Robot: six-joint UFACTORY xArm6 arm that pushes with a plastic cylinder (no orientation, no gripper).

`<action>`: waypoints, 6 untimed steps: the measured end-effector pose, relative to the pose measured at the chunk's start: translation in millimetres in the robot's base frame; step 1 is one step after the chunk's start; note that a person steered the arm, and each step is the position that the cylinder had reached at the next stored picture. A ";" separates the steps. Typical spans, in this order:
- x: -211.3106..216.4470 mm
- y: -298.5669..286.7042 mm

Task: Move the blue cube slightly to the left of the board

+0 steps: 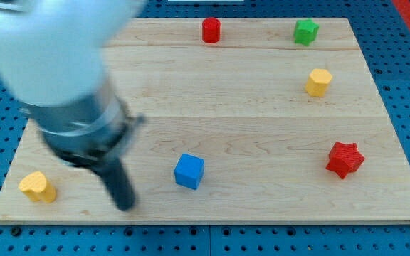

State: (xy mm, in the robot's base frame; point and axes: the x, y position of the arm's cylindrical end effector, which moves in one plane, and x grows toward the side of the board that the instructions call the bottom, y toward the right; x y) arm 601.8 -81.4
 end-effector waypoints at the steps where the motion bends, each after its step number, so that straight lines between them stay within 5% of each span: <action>1: 1.2 84.2; 2: -5.3 110.0; 4: -77.3 68.6; 6: -87.3 68.6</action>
